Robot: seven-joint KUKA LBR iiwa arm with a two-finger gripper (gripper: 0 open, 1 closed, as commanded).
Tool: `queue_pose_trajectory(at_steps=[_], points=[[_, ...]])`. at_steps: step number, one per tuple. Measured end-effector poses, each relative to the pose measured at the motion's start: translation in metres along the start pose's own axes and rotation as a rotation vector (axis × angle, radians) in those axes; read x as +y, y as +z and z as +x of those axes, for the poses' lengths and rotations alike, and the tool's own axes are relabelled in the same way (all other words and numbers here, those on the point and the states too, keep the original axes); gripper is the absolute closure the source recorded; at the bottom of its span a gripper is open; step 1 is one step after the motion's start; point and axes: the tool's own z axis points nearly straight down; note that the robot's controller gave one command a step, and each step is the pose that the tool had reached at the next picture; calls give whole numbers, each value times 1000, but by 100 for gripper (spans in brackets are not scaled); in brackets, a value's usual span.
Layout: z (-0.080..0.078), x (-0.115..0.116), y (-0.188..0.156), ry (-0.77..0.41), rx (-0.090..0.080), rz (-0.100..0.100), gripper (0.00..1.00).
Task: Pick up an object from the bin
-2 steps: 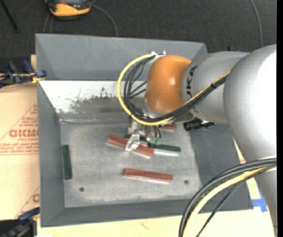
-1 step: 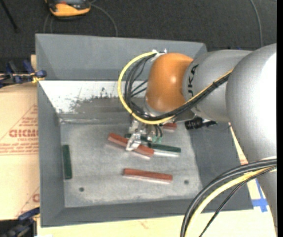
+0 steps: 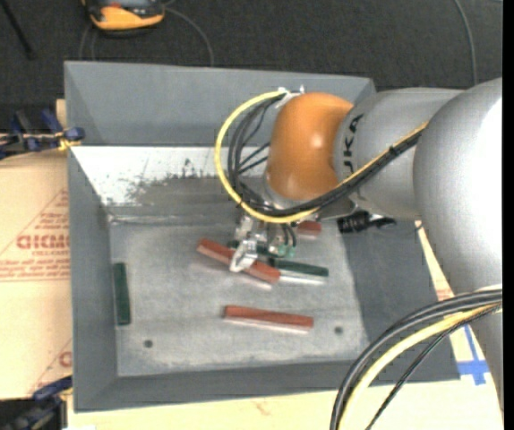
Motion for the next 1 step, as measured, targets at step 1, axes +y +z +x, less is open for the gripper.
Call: queue_pose_trajectory(at_steps=[1], points=[[2, 0, -10, 0, 8, 2, 100]])
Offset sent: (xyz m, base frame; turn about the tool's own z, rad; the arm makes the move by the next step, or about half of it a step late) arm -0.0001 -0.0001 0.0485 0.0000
